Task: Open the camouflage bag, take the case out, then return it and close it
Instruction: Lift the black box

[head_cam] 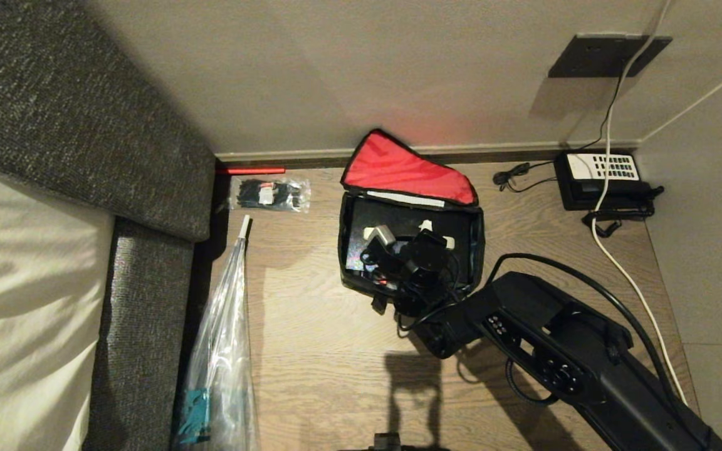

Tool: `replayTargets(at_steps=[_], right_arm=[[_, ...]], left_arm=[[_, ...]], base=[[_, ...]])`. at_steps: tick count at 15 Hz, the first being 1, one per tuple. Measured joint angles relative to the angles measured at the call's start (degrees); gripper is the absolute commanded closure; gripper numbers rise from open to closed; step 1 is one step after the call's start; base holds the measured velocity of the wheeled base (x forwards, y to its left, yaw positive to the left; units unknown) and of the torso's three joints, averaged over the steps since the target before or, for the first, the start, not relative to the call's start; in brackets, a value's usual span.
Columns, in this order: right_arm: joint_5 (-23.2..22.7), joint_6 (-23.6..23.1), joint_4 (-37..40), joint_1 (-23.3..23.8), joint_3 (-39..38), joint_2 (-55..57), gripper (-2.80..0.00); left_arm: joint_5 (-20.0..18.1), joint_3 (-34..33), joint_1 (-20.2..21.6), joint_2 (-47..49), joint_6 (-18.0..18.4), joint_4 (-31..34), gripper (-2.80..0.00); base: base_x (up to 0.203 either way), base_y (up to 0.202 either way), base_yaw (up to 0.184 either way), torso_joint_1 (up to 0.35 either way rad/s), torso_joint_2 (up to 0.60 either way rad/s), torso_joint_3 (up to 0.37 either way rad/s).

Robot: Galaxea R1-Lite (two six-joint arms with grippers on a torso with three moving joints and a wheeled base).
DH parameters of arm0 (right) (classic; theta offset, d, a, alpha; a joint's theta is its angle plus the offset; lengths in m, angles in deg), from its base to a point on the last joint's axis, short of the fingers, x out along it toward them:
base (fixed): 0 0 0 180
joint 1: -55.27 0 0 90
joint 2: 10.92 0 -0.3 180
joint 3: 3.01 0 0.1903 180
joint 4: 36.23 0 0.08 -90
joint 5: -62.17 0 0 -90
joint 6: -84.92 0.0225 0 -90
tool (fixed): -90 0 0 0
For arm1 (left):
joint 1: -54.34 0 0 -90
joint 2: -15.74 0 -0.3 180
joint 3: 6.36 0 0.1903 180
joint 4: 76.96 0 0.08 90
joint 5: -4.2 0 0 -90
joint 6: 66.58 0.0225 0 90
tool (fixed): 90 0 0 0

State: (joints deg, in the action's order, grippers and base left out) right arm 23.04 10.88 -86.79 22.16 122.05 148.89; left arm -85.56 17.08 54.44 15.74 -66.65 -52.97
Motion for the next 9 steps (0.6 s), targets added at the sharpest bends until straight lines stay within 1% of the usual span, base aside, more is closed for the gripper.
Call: replayTargets(at_steps=[4, 7, 9], right_arm=[[0.5, 0.3, -1.0, -1.0, -3.4, -4.8, 0.0], [1.6, 0.4, -1.6, -2.5, -7.9, -9.7, 0.0], [2.0, 0.4, -3.3, -3.8, -11.1, -12.6, 0.0]], left_arm=[[0.0, 0.0, 0.0, 0.0, 0.0, 0.0, 0.0], [0.0, 0.0, 0.0, 0.0, 0.0, 0.0, 0.0], [0.0, 0.0, 0.0, 0.0, 0.0, 0.0, 0.0]], base=[[0.0, 0.0, 0.0, 0.0, 0.0, 0.0], [0.0, 0.0, 0.0, 0.0, 0.0, 0.0], [0.0, 0.0, 0.0, 0.0, 0.0, 0.0]])
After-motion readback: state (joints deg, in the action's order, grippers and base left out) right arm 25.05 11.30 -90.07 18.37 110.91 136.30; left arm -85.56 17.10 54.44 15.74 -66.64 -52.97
